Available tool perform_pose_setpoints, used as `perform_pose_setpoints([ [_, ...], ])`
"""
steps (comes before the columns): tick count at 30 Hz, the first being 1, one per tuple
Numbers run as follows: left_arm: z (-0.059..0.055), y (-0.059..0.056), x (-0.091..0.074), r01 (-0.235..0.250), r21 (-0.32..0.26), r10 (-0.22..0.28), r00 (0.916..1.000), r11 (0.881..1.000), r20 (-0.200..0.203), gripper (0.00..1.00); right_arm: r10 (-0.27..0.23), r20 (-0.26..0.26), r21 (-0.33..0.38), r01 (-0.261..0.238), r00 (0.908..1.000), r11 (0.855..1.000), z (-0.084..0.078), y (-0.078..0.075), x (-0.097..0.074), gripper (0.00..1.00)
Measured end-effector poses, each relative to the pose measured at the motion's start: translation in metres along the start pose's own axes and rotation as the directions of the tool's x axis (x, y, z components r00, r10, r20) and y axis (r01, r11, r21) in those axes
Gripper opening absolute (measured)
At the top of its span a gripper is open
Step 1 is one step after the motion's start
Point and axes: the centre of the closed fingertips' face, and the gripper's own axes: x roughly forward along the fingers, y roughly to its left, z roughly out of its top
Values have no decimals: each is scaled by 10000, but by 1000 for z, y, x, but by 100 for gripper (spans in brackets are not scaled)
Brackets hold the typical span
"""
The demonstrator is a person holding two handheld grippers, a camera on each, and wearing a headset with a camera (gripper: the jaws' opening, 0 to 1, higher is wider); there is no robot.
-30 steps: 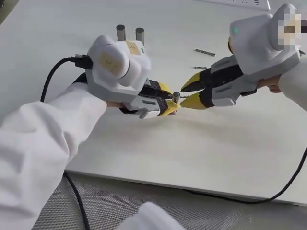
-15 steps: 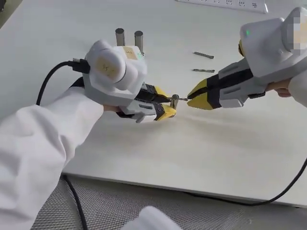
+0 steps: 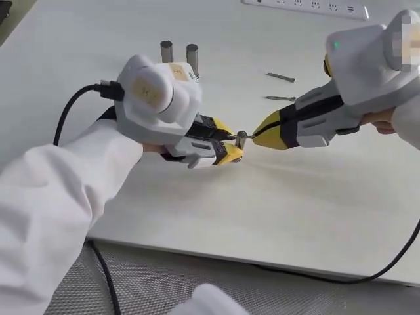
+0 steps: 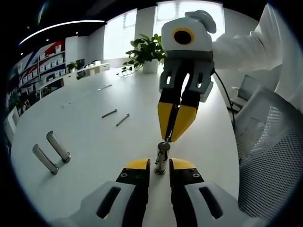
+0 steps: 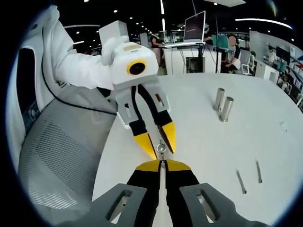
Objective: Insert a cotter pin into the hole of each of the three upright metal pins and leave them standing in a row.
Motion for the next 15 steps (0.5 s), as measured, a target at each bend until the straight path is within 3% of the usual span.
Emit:
perform_pose_setpoints([
  [12,0,-5,0,159,-18,-159,9999,9999,-16,20,19,36,-240,-19,10000,9997,3,-2,3,0],
  [15,-1,-2,-1,38,-77,-38,10000,10000,-31,29,-153,105,-200,155,9998,9997,4,-5,3,11],
])
